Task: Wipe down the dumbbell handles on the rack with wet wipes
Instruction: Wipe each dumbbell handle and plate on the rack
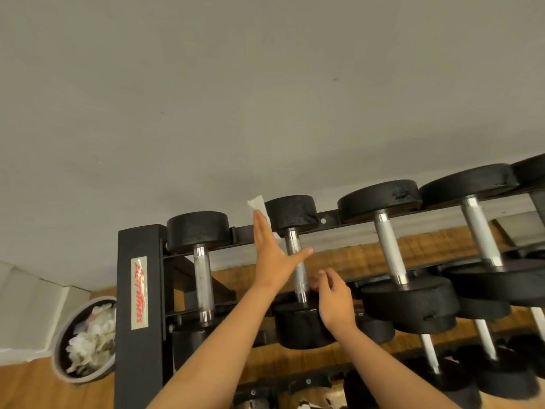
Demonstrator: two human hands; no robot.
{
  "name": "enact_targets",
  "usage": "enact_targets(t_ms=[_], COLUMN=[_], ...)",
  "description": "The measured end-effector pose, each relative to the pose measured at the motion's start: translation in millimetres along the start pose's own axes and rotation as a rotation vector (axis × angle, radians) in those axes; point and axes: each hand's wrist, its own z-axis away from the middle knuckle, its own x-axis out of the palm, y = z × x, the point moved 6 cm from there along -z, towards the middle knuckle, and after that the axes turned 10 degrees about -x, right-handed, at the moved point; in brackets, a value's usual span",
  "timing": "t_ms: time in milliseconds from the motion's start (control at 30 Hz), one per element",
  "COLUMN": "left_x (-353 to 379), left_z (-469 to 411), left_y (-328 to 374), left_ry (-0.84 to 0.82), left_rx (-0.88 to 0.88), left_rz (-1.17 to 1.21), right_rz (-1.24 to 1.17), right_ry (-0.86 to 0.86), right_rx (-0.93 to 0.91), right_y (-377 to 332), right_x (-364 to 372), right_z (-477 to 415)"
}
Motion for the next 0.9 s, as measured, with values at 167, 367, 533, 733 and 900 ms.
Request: enact_targets(t_ms=[167, 367, 533, 733, 900], left_x=[-1.8, -5.8, -5.4, -4.1, 2.1], left_z=[-12.9, -27.2, -31.1, -19.7, -6.2], left_y=[-8.3, -22.2, -33.2, -19.7, 9.3], left_ry=[-0.005, -0.03, -0.053, -0.024, 0.126], left_rx=[-0.08, -0.103, -0.118, -0.067, 0.284], left_rz=[0.117, 0.187, 0.235, 0.15, -0.32], right_rz=[-0.006, 0.01, 0.009, 0.002, 0.021], right_ry=[0.013, 0.009, 0.019, 0.042, 0.057], right_rx=[-0.007, 0.007, 0.002, 0.025, 0.021], right_y=[-1.3, 0.8, 3.2, 7.0, 9.7], right_x=[0.2, 0.4, 1.2, -1.0, -2.4], right_z=[-1.0, -1.9, -3.6, -4.8, -7.4])
